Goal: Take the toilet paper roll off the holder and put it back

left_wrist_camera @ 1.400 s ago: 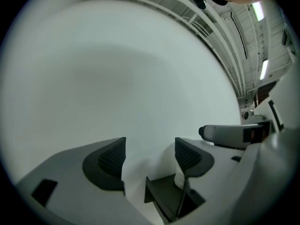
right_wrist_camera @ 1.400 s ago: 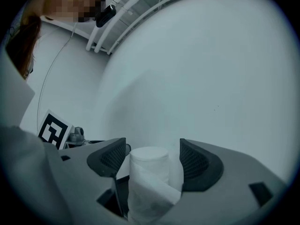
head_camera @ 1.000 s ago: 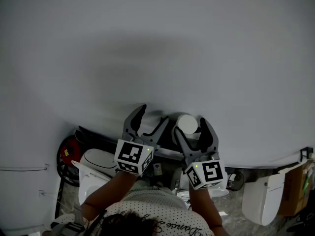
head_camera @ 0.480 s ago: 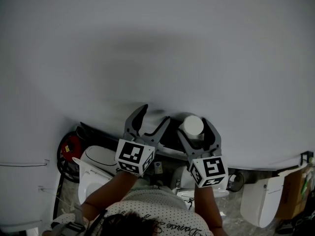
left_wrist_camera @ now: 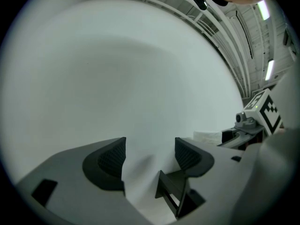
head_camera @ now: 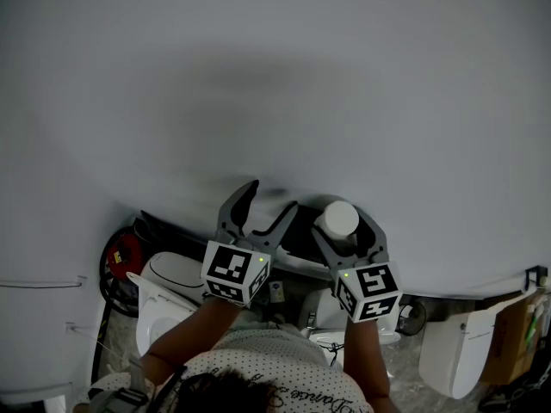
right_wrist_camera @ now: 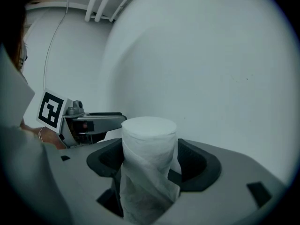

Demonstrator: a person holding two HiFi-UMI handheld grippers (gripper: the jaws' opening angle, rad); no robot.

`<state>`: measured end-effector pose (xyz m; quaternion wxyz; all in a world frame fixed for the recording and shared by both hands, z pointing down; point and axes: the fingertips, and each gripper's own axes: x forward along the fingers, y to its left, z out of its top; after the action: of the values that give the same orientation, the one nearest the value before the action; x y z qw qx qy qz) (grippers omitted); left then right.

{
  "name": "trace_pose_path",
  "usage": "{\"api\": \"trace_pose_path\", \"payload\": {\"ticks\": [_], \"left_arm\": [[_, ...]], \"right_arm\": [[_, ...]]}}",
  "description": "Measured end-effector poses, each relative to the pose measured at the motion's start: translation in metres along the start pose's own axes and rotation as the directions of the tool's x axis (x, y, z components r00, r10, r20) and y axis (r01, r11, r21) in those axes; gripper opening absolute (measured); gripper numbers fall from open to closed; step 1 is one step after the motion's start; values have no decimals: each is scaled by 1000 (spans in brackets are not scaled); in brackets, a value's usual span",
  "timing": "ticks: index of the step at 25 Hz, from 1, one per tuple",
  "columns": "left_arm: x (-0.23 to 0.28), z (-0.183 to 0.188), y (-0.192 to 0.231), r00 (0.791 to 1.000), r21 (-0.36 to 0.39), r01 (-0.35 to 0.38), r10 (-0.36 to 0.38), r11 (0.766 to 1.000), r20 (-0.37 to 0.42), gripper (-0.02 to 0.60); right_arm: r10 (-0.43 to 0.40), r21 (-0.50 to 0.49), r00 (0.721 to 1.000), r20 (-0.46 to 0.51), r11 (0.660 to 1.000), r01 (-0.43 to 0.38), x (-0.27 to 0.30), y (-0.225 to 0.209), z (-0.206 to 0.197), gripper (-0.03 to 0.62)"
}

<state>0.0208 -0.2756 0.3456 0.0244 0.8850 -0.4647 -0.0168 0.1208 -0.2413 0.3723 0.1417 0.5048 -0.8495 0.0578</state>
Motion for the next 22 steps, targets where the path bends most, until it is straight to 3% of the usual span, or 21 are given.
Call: {"api": "trace_pose_path", "payload": {"ticks": [15, 19, 22], "left_arm": [[2, -3, 2, 1000, -6, -6, 6, 1000, -3, 311], [2, -4, 2, 1000, -4, -8, 8, 1000, -8, 311], [2, -4, 3, 1000, -3, -9, 9, 1000, -8, 311]], "right_arm": [[63, -20, 995, -77, 998, -64, 5, 3, -6, 365], [88, 0, 993, -83, 996, -88, 6, 6, -8, 310], [91, 8, 993, -81, 996, -91, 7, 6, -8, 307]]}}
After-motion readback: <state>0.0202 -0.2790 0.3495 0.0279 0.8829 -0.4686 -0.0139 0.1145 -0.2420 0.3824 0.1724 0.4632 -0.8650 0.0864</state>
